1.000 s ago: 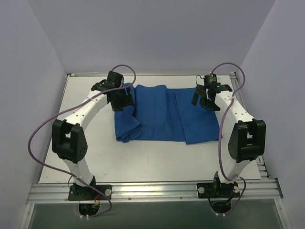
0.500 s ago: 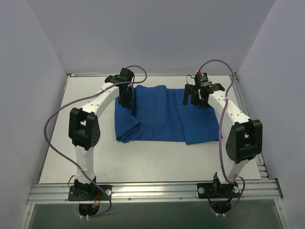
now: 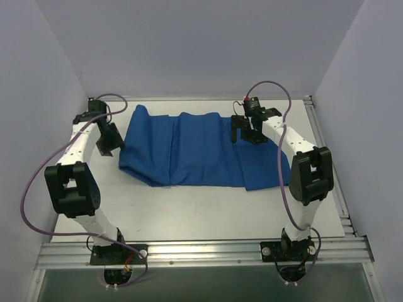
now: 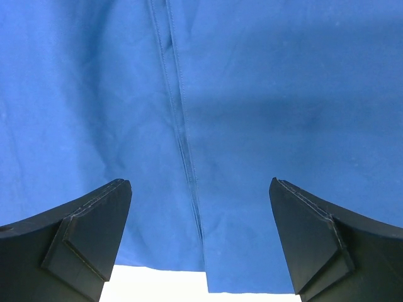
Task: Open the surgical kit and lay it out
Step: Open the surgical kit at the center of the board.
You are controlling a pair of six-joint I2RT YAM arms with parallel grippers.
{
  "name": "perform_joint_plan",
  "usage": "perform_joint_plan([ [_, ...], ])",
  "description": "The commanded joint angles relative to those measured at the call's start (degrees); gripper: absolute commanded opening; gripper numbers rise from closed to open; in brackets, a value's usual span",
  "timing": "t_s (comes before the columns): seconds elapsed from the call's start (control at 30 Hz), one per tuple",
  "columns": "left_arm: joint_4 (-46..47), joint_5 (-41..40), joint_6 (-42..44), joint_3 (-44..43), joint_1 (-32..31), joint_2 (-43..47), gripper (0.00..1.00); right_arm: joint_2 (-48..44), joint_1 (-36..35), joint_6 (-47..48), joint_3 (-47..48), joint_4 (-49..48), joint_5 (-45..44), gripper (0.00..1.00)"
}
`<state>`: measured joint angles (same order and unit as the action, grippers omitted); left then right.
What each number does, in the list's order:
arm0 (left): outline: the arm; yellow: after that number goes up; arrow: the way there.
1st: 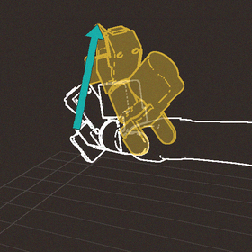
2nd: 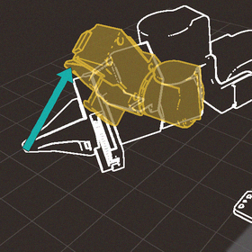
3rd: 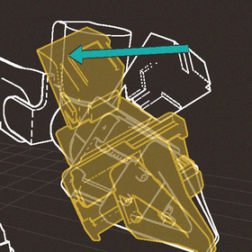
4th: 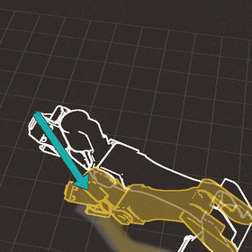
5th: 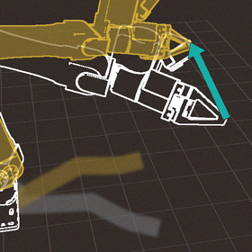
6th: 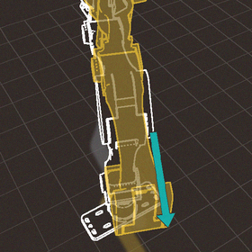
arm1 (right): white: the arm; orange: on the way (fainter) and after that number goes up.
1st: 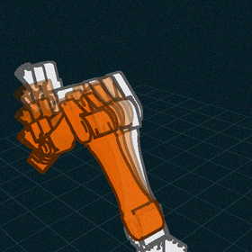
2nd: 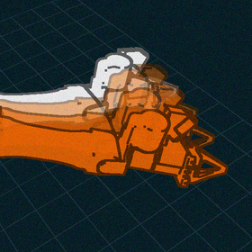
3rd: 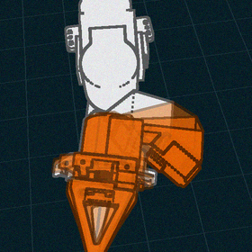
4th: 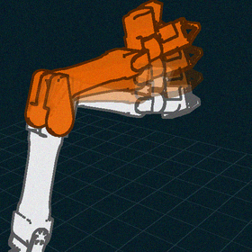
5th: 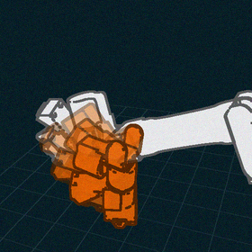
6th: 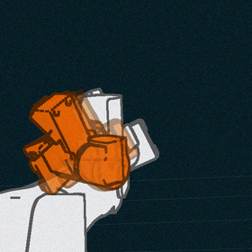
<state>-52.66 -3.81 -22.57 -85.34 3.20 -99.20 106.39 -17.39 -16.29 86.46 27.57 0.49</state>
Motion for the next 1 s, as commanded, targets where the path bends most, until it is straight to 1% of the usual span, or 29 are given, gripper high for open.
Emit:
perform_joint_plan([
  [0.0, -0.42, 1.35, 2.70, 1.15, 4.18, 1.63, 0.59, 0.92, -0.37, 1.26, 1.70, 2.49, -0.32, 0.97],
  [0.1, -2.97, -1.71, 2.09, -2.72, 1.73, 3.65, 0.62, 2.06, -0.72, 1.44, 0.56, 2.84, -2.86, 0.97],
  [0.13, -3.93, -4.77, 1.91, -3.42, 0.76, 4.27, 0.63, 2.33, -1.07, 1.44, 0.47, 2.92, -3.21, 0.96],
  [0.17, -4.20, -6.02, 1.83, -4.30, -1.07, 5.15, 0.66, 2.59, -1.42, 1.44, 0.47, 3.10, -3.48, 0.96],
  [0.23, -2.98, -5.34, 2.61, -4.13, -2.14, 5.51, 0.67, 3.65, -2.03, 1.70, 0.64, 3.45, -5.06, 0.94],
  [0.27, -2.97, -3.41, 2.62, -4.05, -2.58, 4.64, 0.66, 4.09, -2.56, 1.70, 0.73, 3.54, -5.32, 0.94],
  [0.3, -3.06, -2.26, 2.79, -3.96, -5.28, 4.02, 0.63, 4.96, -2.74, 1.70, 0.73, 3.37, -5.85, 0.93],
  [0.37, -2.62, -1.28, 2.44, -3.69, -7.32, 2.79, 0.58, 5.84, -3.44, 1.70, 0.99, 2.84, -5.85, 0.89],
  [0.43, 0.52, 0.64, 1.48, -1.59, -9.61, 2.52, 0.54, 7.43, -3.88, 1.35, 1.87, 2.57, -6.11, 0.85],
  [0.6, 1.86, 3.81, -1.25, -0.71, -12.43, -0.73, 0.53, 11.90, -5.37, 1.09, 4.07, 3.19, -10.15, 0.81],
  [0.8, 3.18, 3.81, -1.16, -0.88, -13.66, -1.96, 0.52, 15.25, -5.82, 0.04, 5.04, 5.12, -17.71, 0.73],
  [0.9, 3.09, 3.81, -1.43, -0.36, -13.57, -2.49, 0.52, 15.87, -5.64, -0.23, 4.69, 5.65, -20.08, 0.64],
  [0.93, 3.70, 3.81, -1.51, -0.09, -13.57, -2.49, 0.52, 15.87, -5.55, -0.23, 4.43, 5.74, -20.44, 0.52],
  [0.97, 3.80, 3.81, -1.51, 0.17, -13.66, -2.49, 0.52, 15.87, -5.47, -0.23, 4.34, 5.91, -20.79, 0.47],
])
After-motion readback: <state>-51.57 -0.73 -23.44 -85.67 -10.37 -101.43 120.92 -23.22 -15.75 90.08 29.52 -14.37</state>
